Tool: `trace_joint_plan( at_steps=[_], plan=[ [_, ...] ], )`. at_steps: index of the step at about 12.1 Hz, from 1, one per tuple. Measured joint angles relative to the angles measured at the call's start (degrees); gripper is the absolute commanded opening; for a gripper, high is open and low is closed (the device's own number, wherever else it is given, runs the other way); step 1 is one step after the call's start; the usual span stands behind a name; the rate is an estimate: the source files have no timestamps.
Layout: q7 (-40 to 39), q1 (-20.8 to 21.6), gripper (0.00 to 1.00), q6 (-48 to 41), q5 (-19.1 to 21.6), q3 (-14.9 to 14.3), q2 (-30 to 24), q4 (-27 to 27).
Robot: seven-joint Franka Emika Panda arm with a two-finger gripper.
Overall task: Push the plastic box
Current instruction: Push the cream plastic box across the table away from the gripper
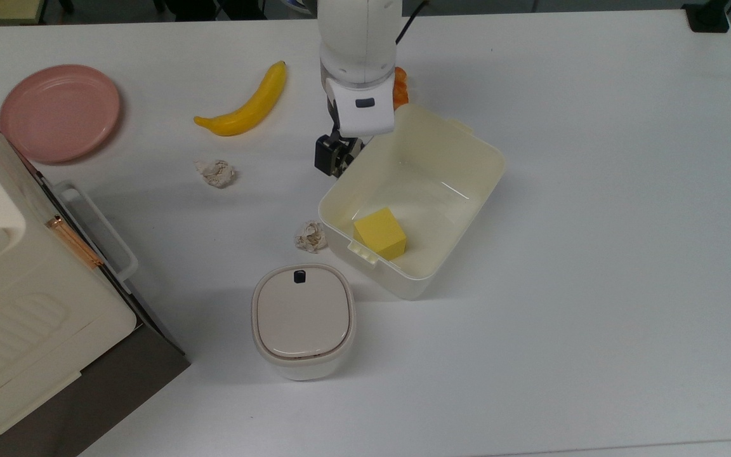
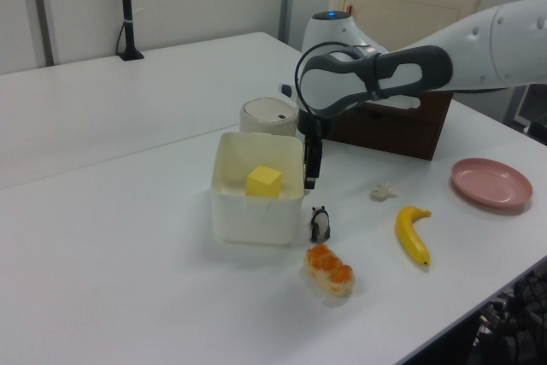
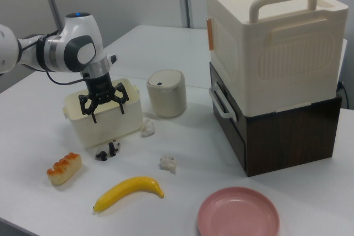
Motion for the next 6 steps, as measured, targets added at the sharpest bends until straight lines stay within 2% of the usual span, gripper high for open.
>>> trace_joint_plan(
  at_steps=[6],
  plan=[
    [3.41,0.76,1.0,0.0,0.0,-0.03,1.55,2.0]
  ],
)
